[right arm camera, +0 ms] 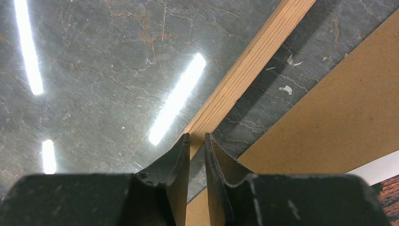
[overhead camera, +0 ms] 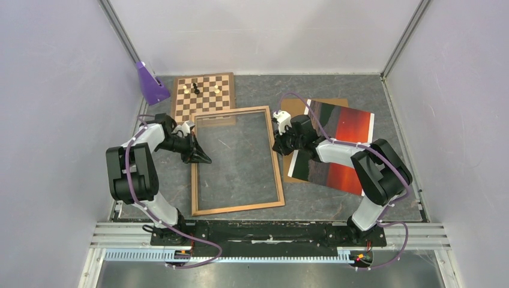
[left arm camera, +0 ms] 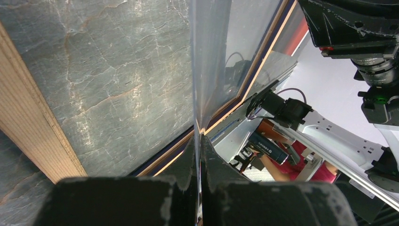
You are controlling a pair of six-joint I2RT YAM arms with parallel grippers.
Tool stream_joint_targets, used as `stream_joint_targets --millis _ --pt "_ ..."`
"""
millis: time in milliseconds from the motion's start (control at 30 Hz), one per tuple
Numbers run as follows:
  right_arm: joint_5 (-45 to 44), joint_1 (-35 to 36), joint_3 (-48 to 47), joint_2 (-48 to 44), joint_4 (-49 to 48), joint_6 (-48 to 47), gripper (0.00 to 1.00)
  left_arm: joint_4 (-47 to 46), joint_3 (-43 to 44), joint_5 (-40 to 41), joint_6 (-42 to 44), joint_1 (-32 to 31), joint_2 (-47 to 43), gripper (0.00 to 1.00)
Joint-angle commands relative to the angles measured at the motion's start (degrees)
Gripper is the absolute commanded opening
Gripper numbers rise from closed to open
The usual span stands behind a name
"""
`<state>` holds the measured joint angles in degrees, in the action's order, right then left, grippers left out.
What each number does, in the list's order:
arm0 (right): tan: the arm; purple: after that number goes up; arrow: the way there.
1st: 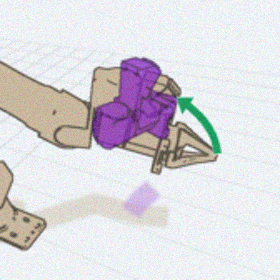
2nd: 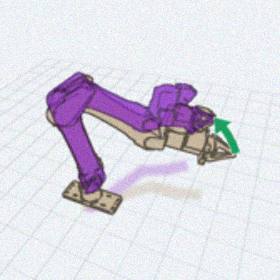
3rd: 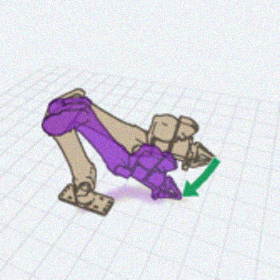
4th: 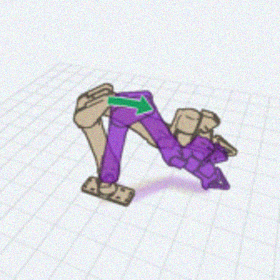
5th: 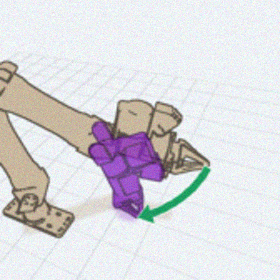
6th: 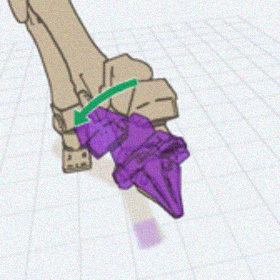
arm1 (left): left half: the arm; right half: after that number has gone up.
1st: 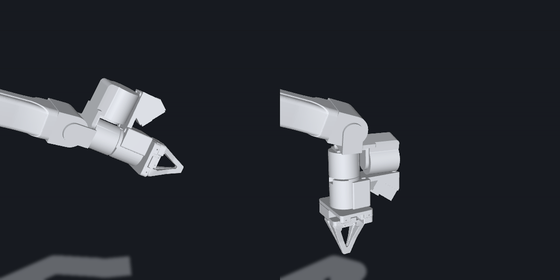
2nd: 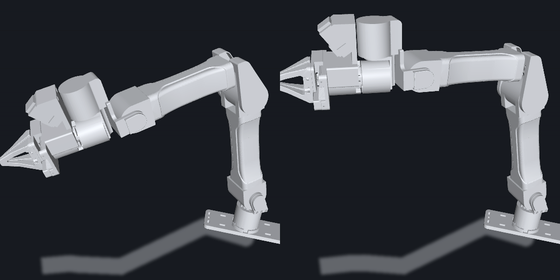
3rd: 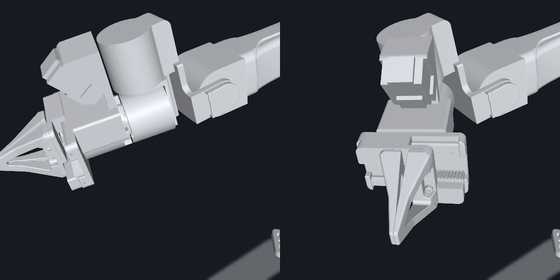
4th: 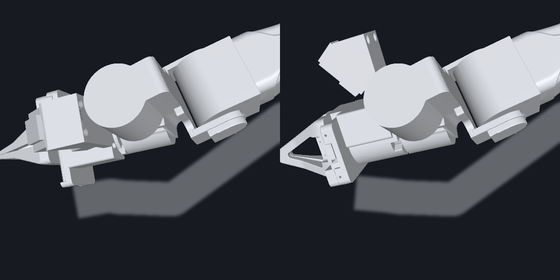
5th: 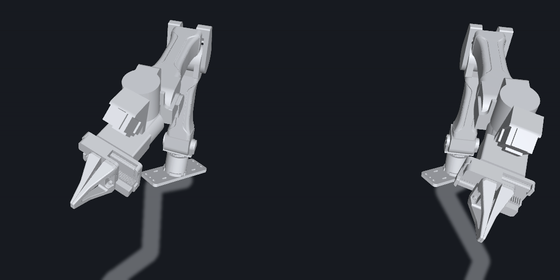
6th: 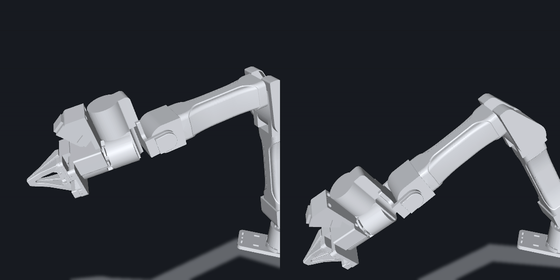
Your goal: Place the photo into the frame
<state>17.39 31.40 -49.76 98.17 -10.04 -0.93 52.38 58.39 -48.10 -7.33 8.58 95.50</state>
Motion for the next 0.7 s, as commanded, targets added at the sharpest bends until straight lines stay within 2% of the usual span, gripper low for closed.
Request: stream_joint_targets --millis 0,367,667 --pt "2.56 1.39 -0.07 -0.93 -0.96 0.85 0.20 0.13 2.12 -1.66 2.48 -1.28 1.38 0.02" --pt "2.18 1.43 -1.46 0.08 0.51 0.53 0.19 2.36 5.41 -3.32 5.62 -2.18 3.76 0.02" --pt "2.66 1.47 -1.88 0.62 0.97 0.66 0.18 3.90 7.06 -1.50 7.24 -3.23 4.78 0.02"
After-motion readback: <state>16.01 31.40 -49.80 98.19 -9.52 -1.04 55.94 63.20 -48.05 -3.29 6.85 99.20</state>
